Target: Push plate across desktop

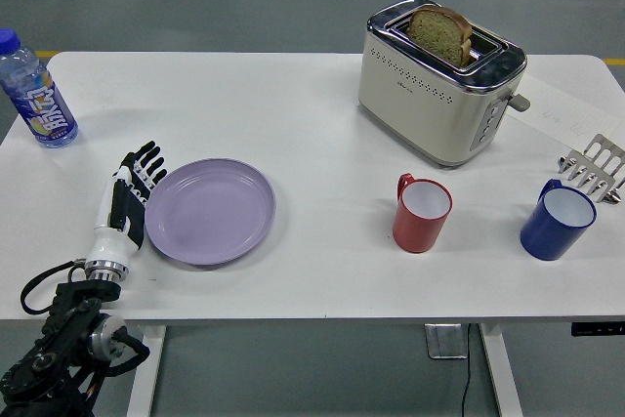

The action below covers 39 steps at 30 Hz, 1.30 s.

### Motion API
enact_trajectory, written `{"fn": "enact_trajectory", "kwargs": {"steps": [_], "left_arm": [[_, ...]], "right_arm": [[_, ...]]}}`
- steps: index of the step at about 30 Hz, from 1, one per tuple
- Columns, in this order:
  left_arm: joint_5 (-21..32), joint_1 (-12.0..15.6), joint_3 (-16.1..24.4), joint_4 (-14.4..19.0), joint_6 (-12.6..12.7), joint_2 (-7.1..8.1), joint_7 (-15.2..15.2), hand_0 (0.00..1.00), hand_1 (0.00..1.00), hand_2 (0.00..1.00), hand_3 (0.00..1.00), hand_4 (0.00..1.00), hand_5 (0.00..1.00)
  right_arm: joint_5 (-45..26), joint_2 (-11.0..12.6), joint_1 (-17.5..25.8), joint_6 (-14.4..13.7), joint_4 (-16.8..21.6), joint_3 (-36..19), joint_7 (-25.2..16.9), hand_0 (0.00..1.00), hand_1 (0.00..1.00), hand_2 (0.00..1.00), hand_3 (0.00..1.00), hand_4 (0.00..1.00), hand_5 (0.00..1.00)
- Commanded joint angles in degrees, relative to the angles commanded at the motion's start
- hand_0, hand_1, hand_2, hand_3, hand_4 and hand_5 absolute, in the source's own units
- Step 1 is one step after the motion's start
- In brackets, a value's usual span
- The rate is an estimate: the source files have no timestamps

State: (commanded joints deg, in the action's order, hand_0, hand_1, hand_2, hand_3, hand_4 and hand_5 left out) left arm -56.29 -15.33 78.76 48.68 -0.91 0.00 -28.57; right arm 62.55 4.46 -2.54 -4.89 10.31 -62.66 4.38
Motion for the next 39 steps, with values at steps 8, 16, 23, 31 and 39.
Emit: {"fn": "enact_trajectory", "kwargs": {"steps": [8, 16, 23, 31, 39], "left_arm": [[0.33, -0.32, -1.7, -0.07, 0.27, 0.0, -0.31, 0.855, 0.88, 0.877, 0.82, 0.487, 0.998], [0.7, -0.6, -3.79, -0.16, 0.43, 0.0, -0.41, 0.855, 0.88, 0.877, 0.822, 0.487, 0.998], [0.83, -0.96, -5.14, 0.2, 0.46, 0.0, -0.38, 0.856, 0.88, 0.877, 0.821, 0.487, 0.998], [1.29, -1.42, -7.05, 0.15, 0.46, 0.0, -0.39, 0.856, 0.88, 0.877, 0.821, 0.484, 0.998], [1.69, -1.8, -8.64, 0.17, 0.59, 0.0, -0.77, 0.855, 0.88, 0.877, 0.82, 0.483, 0.998]], "right_arm": [[0.26, -0.1, 0.28, 0.03, 0.0, -0.07, 0.07, 0.607, 0.545, 0.638, 0.632, 0.134, 0.366], [-0.03, -0.26, 0.2, 0.12, 0.0, 0.44, -0.03, 0.607, 0.545, 0.637, 0.632, 0.135, 0.366], [0.0, -0.34, -0.14, 0.23, 0.0, 0.81, -0.1, 0.607, 0.545, 0.637, 0.631, 0.135, 0.366], [-0.06, -0.35, -0.29, 0.29, 0.0, 0.92, -0.1, 0.607, 0.545, 0.638, 0.63, 0.134, 0.364], [0.03, -0.29, -0.41, 0.35, 0.0, 0.99, -0.18, 0.607, 0.545, 0.637, 0.629, 0.134, 0.364]]}}
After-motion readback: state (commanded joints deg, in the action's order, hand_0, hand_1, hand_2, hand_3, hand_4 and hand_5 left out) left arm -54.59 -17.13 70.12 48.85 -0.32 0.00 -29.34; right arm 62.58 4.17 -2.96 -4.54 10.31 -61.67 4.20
